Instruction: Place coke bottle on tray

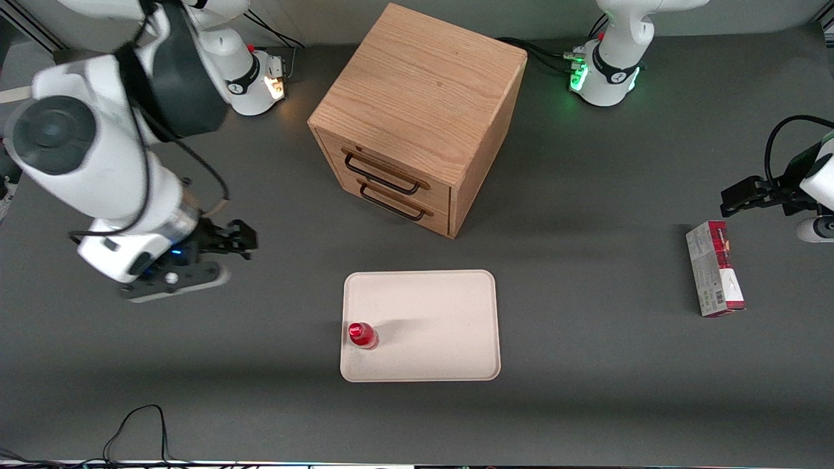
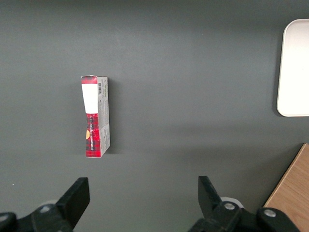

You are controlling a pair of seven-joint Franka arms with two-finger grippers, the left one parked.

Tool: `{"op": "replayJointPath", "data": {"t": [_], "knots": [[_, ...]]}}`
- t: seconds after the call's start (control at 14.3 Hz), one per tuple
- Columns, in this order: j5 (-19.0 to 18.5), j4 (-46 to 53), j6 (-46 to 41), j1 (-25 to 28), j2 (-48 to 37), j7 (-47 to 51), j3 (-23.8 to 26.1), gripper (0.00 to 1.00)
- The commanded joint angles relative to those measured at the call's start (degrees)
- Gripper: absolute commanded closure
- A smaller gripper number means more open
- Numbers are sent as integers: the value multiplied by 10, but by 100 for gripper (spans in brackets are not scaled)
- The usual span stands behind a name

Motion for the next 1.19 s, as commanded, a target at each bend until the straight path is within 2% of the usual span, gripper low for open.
{"op": "replayJointPath", "data": {"t": [0.0, 0.14, 0.42, 0.7, 1.12], "knots": [[28, -134, 43, -45, -104, -10, -1, 0], [36, -192, 69, -73, -149, -71, -4, 0], [42, -216, 66, -100, -185, -88, -33, 0], [42, -209, 33, -102, -190, -88, -64, 0], [37, -200, 10, -102, -191, -77, -70, 0]]}}
